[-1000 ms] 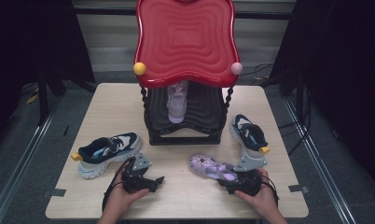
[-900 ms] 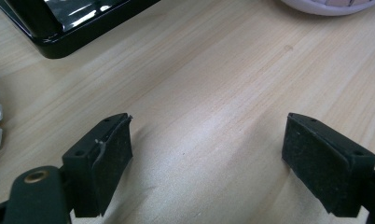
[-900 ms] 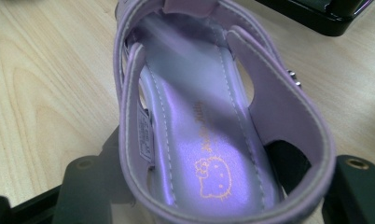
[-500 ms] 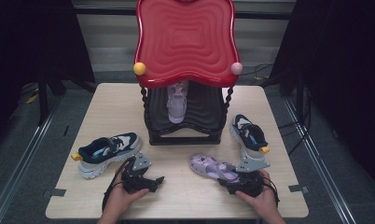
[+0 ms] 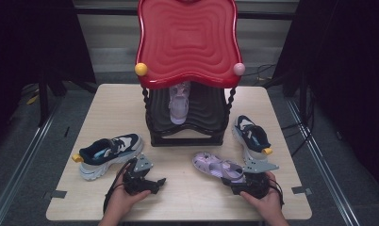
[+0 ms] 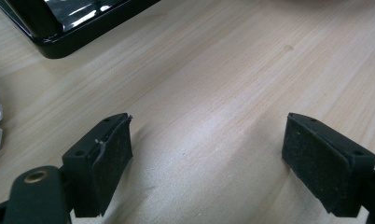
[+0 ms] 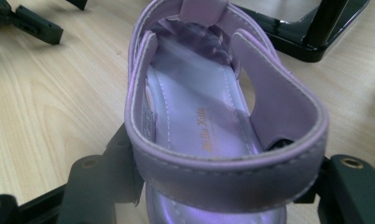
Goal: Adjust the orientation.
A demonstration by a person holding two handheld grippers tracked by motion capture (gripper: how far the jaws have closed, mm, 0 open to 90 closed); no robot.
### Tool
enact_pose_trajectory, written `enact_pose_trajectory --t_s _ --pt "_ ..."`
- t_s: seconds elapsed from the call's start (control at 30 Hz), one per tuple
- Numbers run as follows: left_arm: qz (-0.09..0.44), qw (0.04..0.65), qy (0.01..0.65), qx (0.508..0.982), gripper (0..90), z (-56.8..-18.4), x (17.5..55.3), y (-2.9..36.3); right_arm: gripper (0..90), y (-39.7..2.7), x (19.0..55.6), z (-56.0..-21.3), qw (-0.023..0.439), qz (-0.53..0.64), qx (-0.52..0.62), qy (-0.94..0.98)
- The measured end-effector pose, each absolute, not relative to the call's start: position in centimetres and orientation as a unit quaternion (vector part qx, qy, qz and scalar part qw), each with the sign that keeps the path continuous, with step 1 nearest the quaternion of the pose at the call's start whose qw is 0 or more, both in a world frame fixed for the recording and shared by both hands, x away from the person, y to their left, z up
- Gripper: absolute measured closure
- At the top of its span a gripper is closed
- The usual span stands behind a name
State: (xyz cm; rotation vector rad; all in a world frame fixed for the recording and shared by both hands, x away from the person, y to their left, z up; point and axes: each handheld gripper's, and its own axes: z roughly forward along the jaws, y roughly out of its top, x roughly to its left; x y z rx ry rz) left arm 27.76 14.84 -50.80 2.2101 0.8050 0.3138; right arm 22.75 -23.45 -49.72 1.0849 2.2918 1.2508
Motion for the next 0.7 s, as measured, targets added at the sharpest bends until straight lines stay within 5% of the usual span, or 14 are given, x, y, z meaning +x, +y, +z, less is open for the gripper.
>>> enact_pose_trajectory --t_s 0.7 --pt "0.122 0.375 0.315 0.863 15.5 -50.8 27.8 14.8 36.5 -23.1 22.0 -47.2 0.195 0.468 0.389 0.769"
